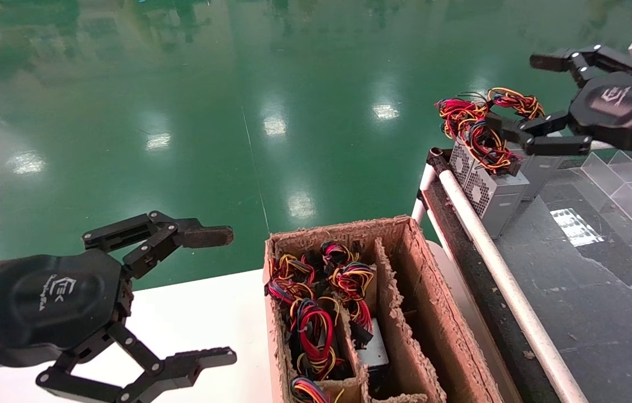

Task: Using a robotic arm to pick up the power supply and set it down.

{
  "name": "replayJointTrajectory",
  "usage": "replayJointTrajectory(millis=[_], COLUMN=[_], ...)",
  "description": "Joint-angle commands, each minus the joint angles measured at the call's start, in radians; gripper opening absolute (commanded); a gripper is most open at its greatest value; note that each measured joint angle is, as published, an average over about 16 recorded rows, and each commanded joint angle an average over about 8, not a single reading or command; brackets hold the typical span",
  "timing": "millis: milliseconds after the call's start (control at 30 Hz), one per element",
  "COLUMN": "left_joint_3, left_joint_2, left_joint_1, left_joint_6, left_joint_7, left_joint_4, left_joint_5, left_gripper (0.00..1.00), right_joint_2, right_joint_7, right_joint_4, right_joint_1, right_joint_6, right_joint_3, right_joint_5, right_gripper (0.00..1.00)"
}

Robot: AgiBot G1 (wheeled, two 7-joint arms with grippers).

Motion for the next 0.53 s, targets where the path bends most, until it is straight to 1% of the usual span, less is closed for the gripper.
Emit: replayJointTrajectory(millis=[33,433,533], left_joint_3=[0.0,0.0,0.0], left_joint_2=[0.0,0.0,0.0], left_joint_1=[0.0,0.0,0.0], left_joint_6=[0.0,0.0,0.0], left_joint_7=[0.0,0.0,0.0], left_joint_4=[0.0,0.0,0.0], left_joint_5=[0.0,0.0,0.0], left_gripper=[1.0,1.0,1.0], right_joint_2=[0.007,0.048,0.053], right_joint_7=[0.018,0.124,0.137], right_joint_4=[0.033,0.23,0.254], right_joint_1=[-0.026,-0.179,-0.198], right_joint_6=[-0.009,-0.066,-0.073], right_joint_3=[0.003,0.019,0.021], right_joint_5=[0.024,0.164,0.181], right_gripper=[1.0,1.0,1.0])
